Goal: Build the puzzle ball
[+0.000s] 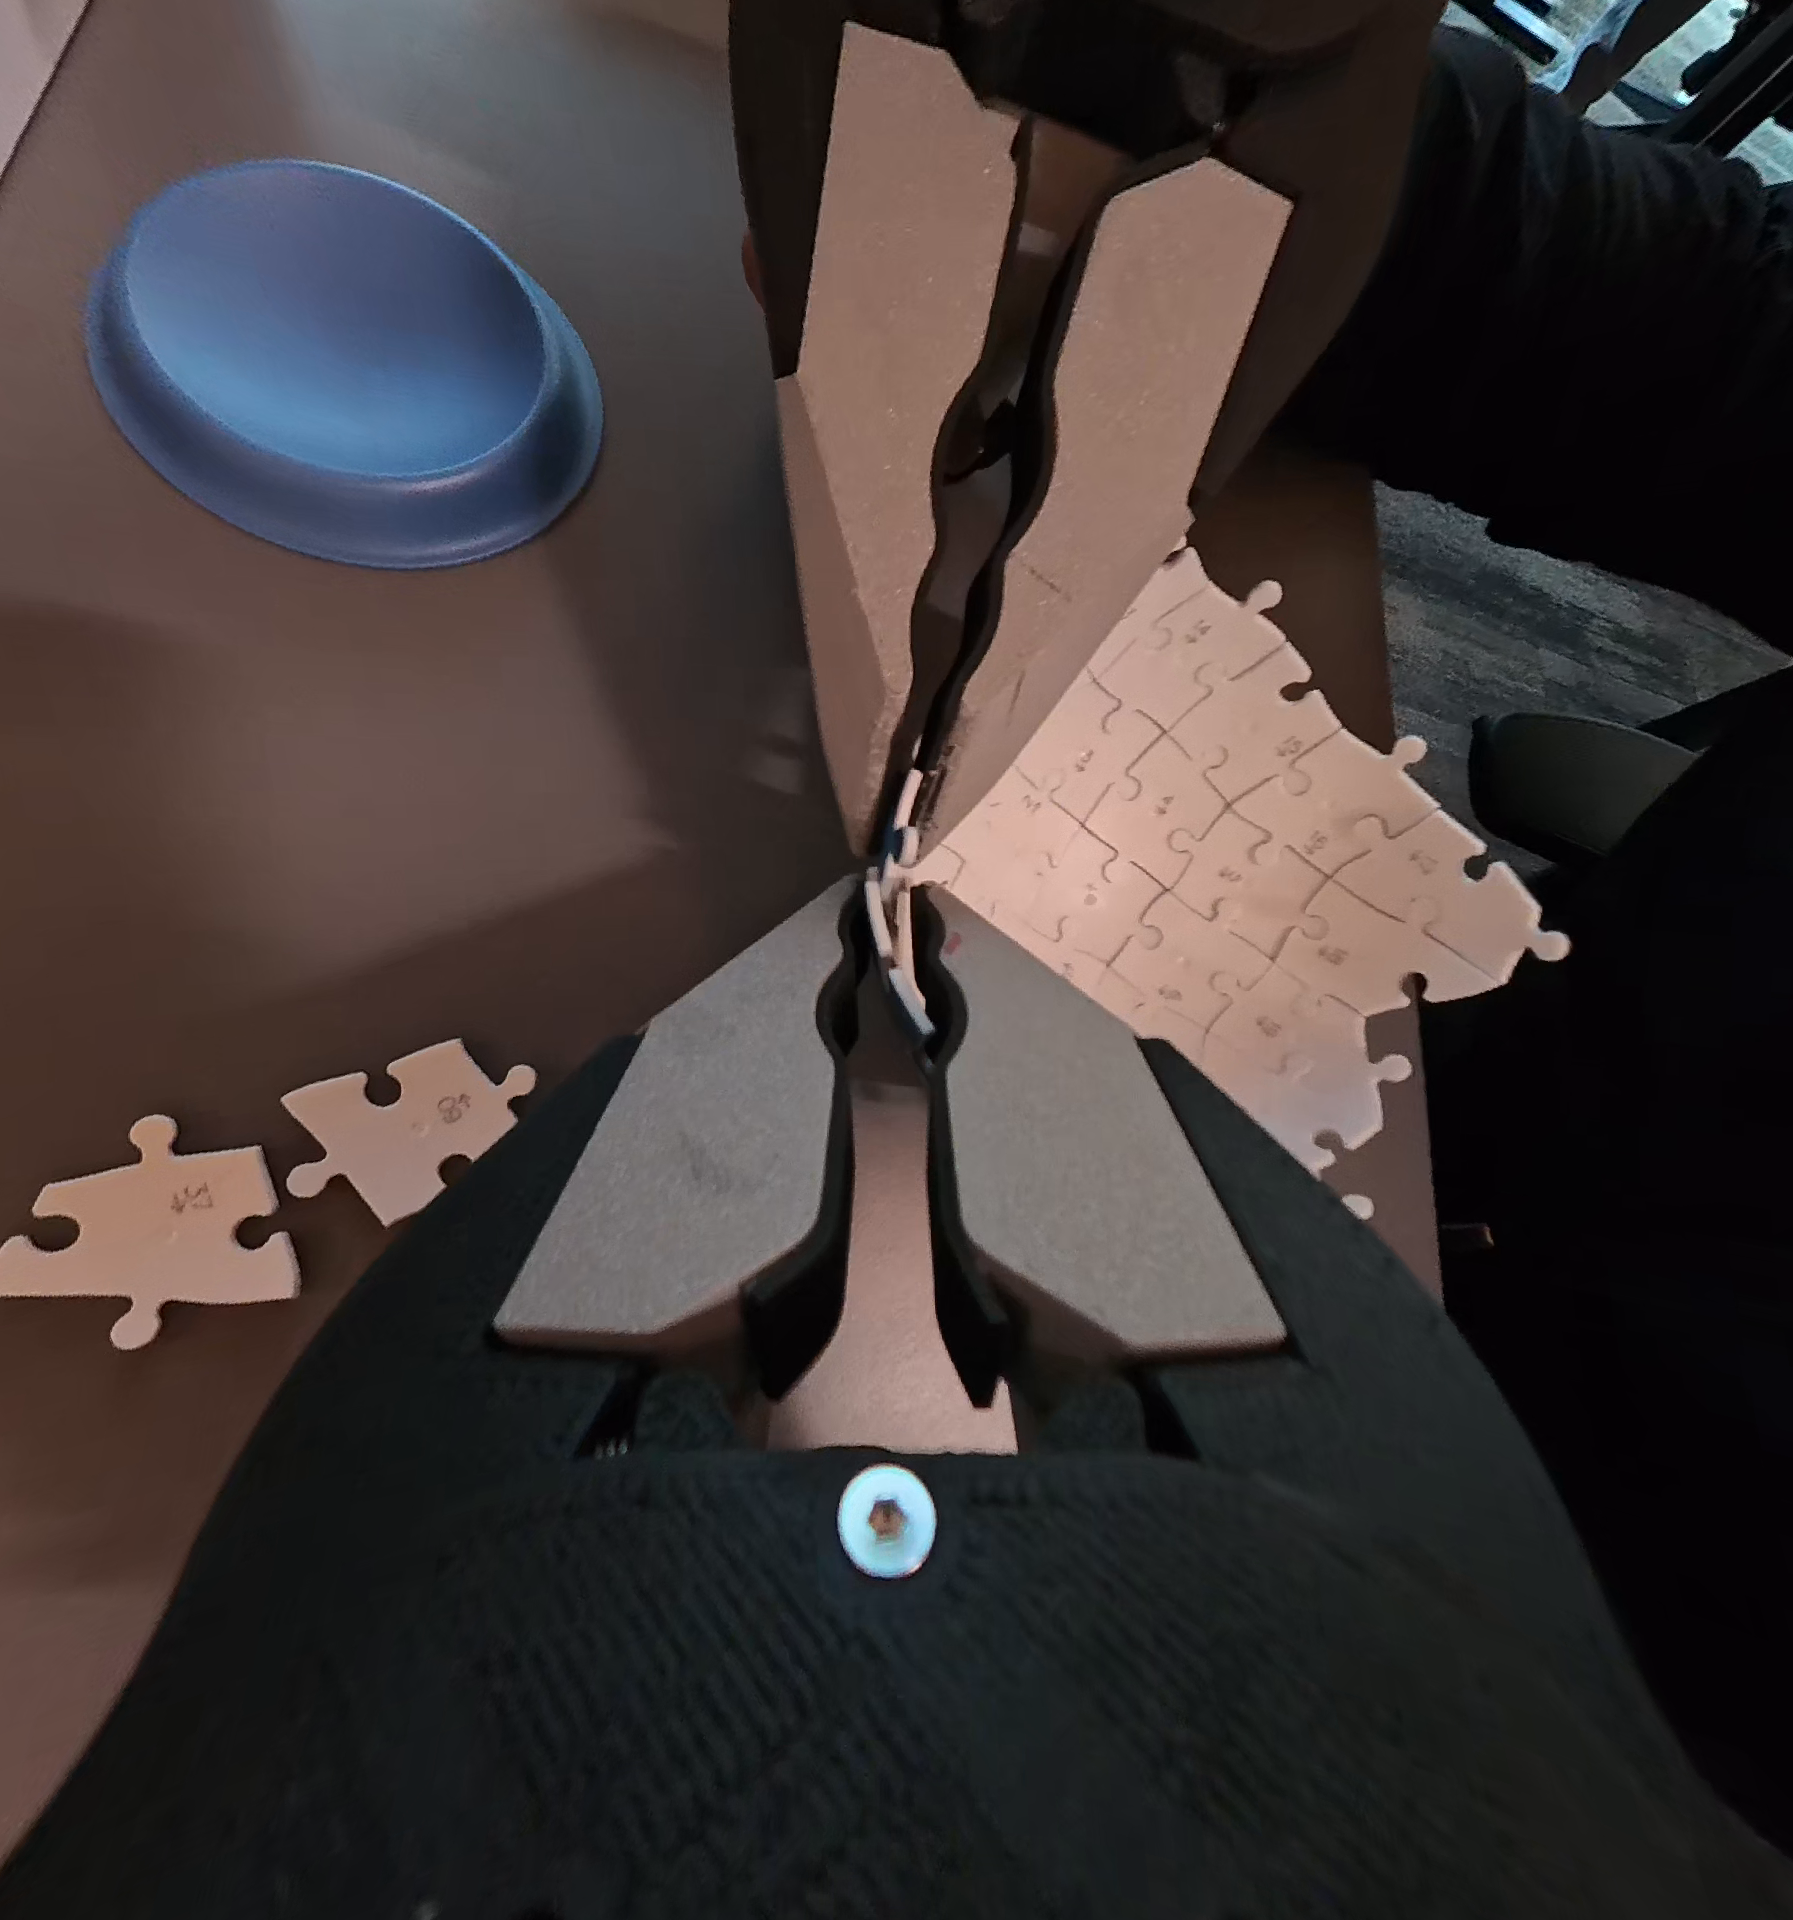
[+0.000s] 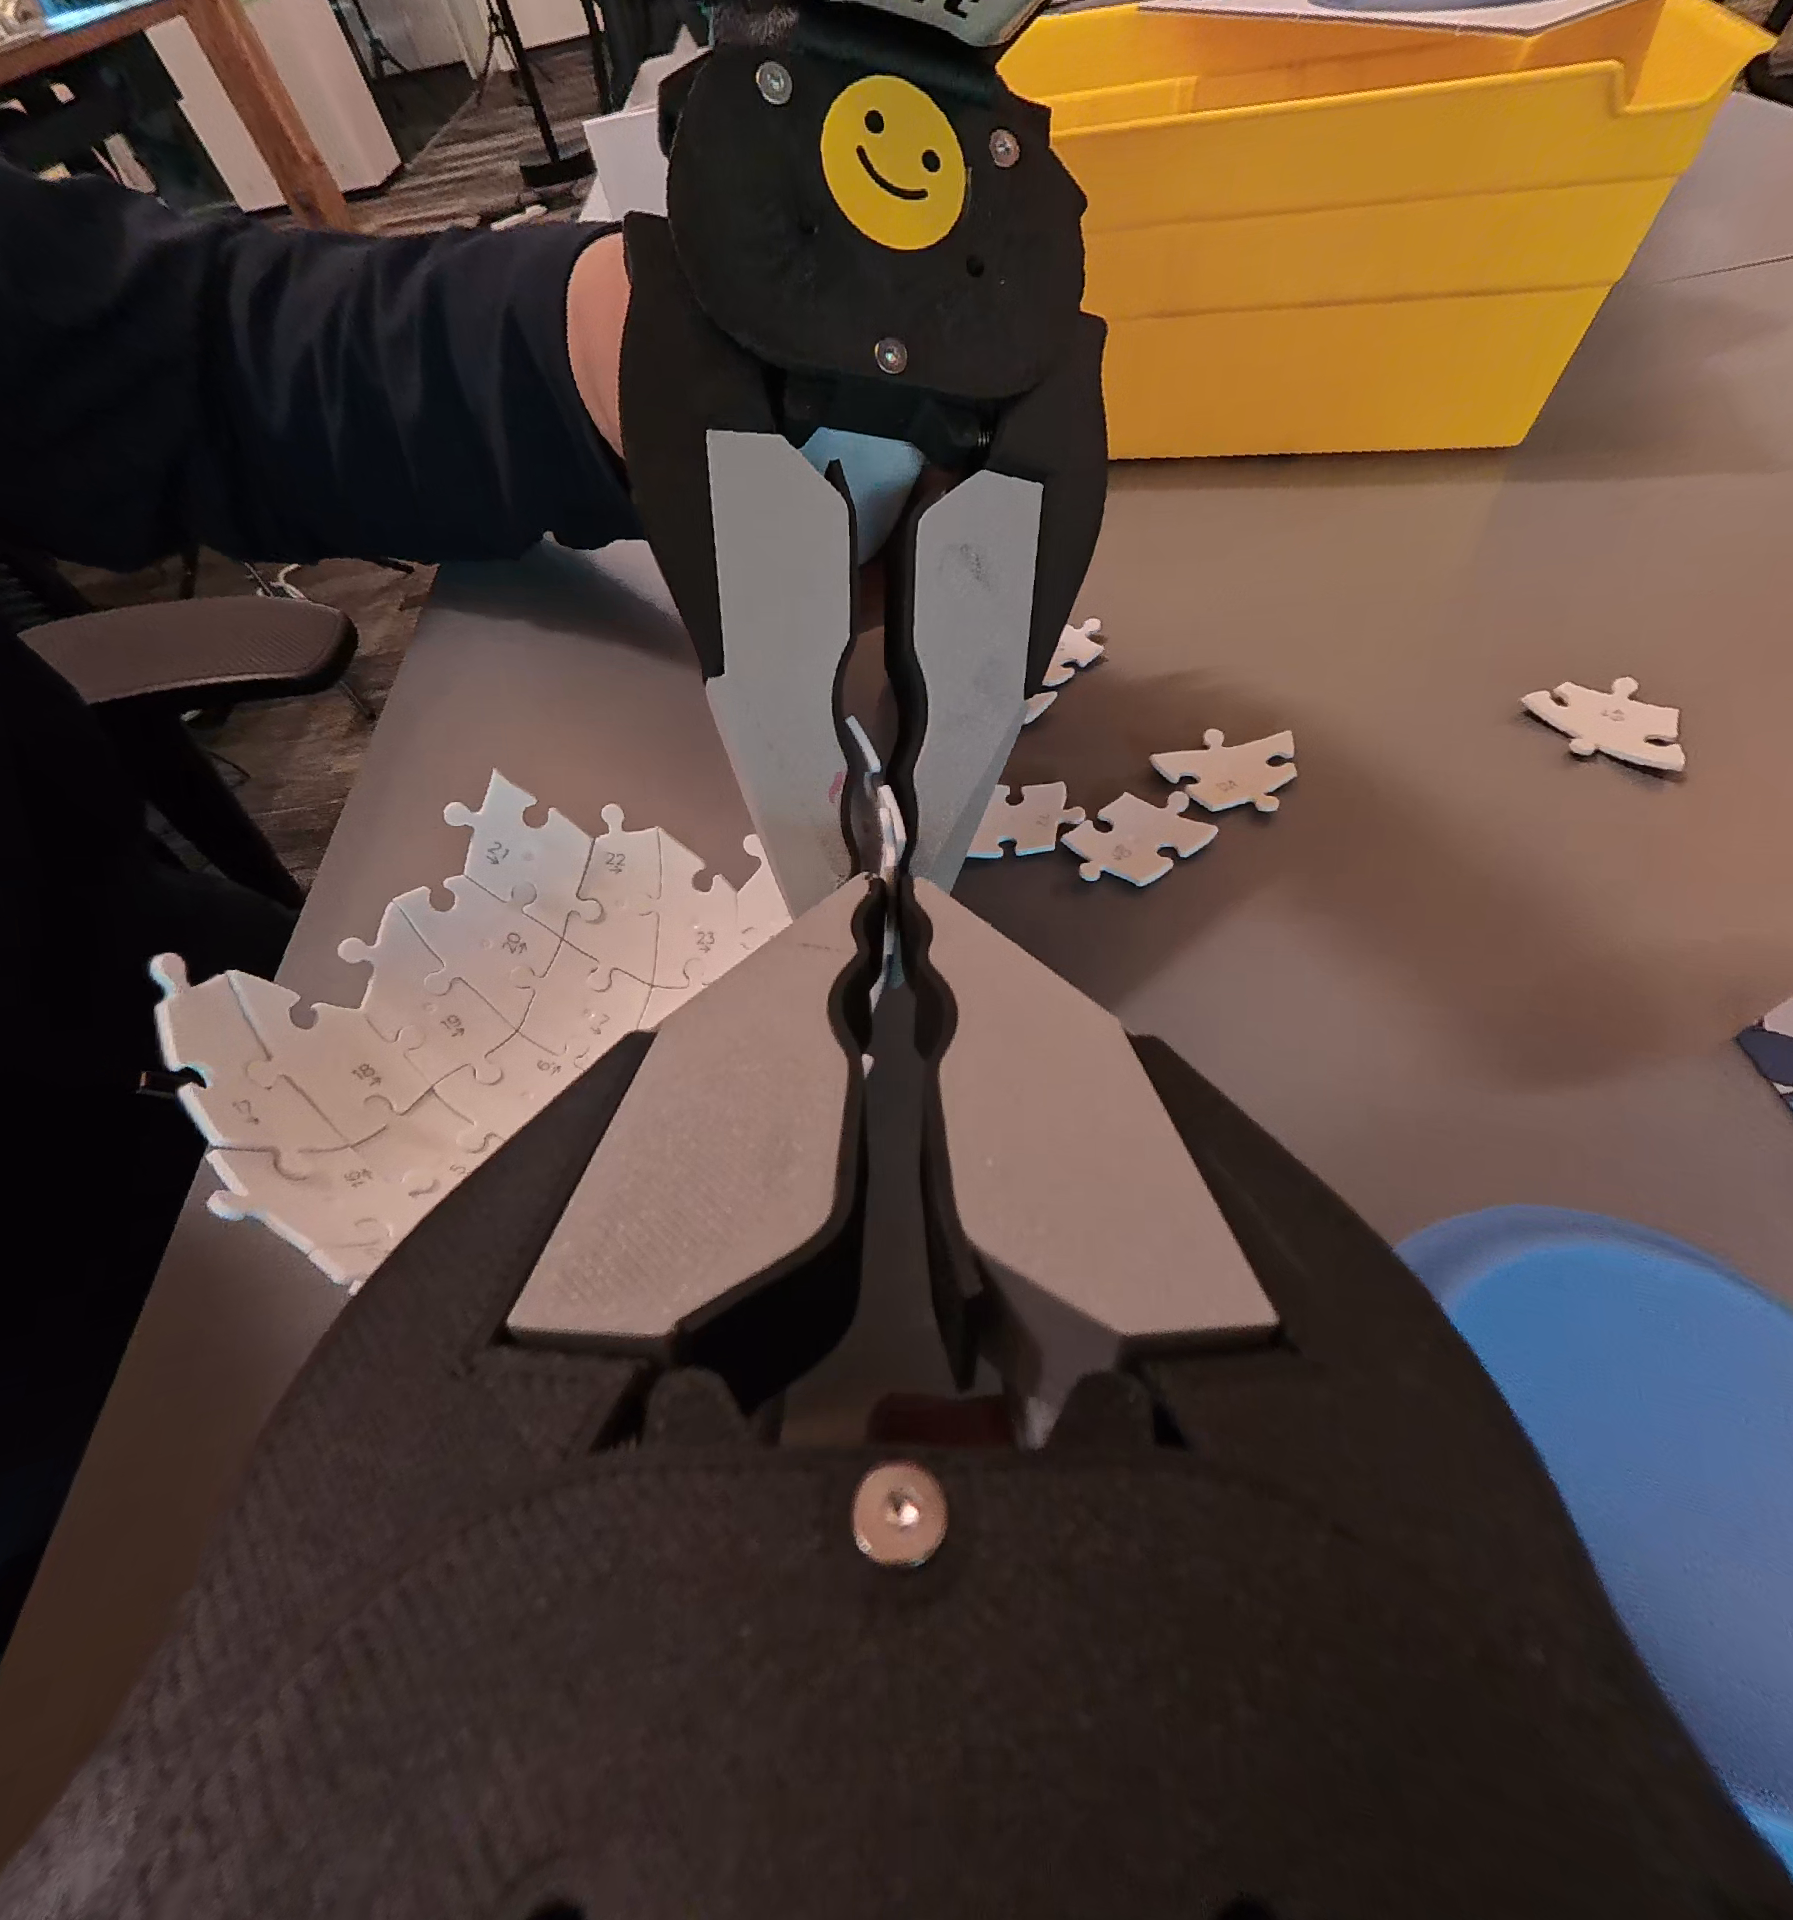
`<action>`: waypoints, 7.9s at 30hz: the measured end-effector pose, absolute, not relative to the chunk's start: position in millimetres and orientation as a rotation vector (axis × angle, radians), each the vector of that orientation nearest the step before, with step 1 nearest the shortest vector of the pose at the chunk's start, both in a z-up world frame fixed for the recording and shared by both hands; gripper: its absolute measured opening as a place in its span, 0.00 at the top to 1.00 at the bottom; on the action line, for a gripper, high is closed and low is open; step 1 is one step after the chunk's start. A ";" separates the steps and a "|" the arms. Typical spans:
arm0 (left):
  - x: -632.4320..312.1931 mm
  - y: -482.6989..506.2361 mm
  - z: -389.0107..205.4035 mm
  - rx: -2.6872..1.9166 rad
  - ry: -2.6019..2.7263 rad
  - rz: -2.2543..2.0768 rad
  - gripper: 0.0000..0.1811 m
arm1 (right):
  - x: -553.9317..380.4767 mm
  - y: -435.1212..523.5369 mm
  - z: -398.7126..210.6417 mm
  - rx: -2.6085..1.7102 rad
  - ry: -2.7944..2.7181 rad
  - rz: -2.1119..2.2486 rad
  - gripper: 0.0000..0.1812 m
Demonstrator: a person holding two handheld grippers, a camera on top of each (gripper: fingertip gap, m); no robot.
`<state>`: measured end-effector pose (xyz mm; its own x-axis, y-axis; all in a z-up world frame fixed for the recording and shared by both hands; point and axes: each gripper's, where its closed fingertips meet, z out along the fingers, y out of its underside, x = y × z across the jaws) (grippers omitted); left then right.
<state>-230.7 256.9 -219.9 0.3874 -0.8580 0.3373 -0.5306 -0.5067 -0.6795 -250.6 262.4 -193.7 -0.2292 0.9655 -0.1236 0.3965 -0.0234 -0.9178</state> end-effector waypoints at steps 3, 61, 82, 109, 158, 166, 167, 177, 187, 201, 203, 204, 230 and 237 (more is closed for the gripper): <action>-232.4 257.7 -221.2 -2.184 1.193 -0.922 0.98 | -252.1 263.1 -194.8 -1.439 -1.675 1.241 1.00; -239.3 257.6 -218.1 -2.104 1.234 -0.810 0.99 | -260.1 259.6 -192.3 -1.592 -1.623 1.521 1.00; -241.1 254.6 -218.5 -2.107 1.236 -0.794 0.99 | -263.0 256.0 -191.5 -1.568 -1.622 1.485 1.00; -239.8 252.2 -213.9 -2.065 1.222 -0.884 1.00 | -260.7 253.4 -188.1 -1.625 -1.559 1.578 0.98; -247.0 240.8 -215.5 -2.174 1.209 -0.998 1.00 | -251.5 239.4 -213.0 -1.628 -1.836 1.352 1.00; -247.4 243.8 -216.1 -2.202 1.165 -0.978 1.00 | -254.5 241.2 -217.5 -1.630 -1.859 1.273 0.99; -247.7 243.8 -215.9 -2.202 1.164 -0.978 1.00 | -254.7 240.9 -217.4 -1.632 -1.858 1.277 0.99; -247.5 238.1 -216.9 -2.217 1.187 -0.974 1.00 | -256.4 233.4 -219.2 -1.649 -1.868 1.357 0.99; -253.2 233.9 -214.1 -2.205 1.212 -1.019 0.98 | -261.5 230.9 -218.4 -1.637 -1.851 1.344 0.99; -257.8 246.8 -208.8 -2.195 1.093 -1.013 1.00 | -262.2 241.5 -220.6 -1.689 -1.773 1.296 1.00; -256.7 243.2 -210.9 -2.197 1.106 -1.013 1.00 | -261.3 238.1 -222.4 -1.698 -1.792 1.309 1.00; -256.5 243.1 -211.5 -2.194 1.111 -0.994 1.00 | -261.1 237.3 -223.2 -1.707 -1.795 1.315 1.00; -261.7 251.9 -202.4 -2.141 1.041 -0.975 1.00 | -262.5 244.9 -212.9 -1.771 -1.681 1.406 0.98; -264.6 250.3 -199.0 -2.145 1.040 -0.979 1.00 | -266.9 242.4 -202.9 -1.700 -1.670 1.439 0.95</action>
